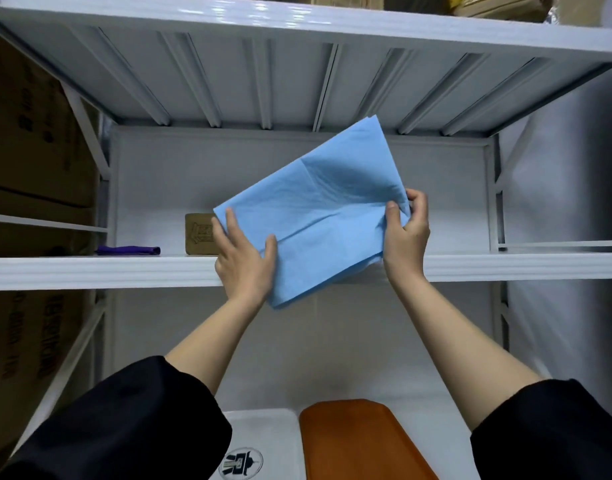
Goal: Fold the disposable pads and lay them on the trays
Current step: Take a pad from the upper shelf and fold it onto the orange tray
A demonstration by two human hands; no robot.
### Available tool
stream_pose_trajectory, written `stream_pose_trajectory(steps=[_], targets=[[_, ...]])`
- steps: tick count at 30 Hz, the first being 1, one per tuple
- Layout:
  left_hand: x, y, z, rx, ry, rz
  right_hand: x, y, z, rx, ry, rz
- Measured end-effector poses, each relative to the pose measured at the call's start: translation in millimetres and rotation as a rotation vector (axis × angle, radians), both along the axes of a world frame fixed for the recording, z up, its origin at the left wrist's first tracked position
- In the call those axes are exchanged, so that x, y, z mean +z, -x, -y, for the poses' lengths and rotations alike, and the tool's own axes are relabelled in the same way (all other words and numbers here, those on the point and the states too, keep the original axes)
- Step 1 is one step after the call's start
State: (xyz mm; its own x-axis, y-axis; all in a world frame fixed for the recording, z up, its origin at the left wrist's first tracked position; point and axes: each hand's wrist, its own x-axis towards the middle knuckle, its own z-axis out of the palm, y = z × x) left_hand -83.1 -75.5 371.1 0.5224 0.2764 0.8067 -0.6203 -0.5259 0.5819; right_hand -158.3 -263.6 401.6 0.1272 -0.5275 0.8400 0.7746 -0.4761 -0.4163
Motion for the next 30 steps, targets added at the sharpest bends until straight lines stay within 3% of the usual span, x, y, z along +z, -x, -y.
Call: stream_pose_trajectory(steps=[8,12,17,25,30], targets=[[-45.4,14.6,-2.6,-0.420,0.405,0.088,-38.6,17.7,2.6,0.155,-0.146,0.054],[-87.9,29.7,4.5,-0.511,0.541,0.078,-67.5,28.5,7.7,0.254,-0.191,0.067],[-134.9,40.0,7.6,-0.539,0.598,0.035,-90.6,48.1,9.4,0.387,-0.176,0.075],[-180.1,37.1,-8.9,-0.564,0.685,-0.006,-124.1,46.9,8.1,0.514,-0.152,-0.126],[-200.7,25.1,-26.9,-0.506,0.778,-0.232,-155.3,20.1,9.7,0.473,-0.163,-0.285]])
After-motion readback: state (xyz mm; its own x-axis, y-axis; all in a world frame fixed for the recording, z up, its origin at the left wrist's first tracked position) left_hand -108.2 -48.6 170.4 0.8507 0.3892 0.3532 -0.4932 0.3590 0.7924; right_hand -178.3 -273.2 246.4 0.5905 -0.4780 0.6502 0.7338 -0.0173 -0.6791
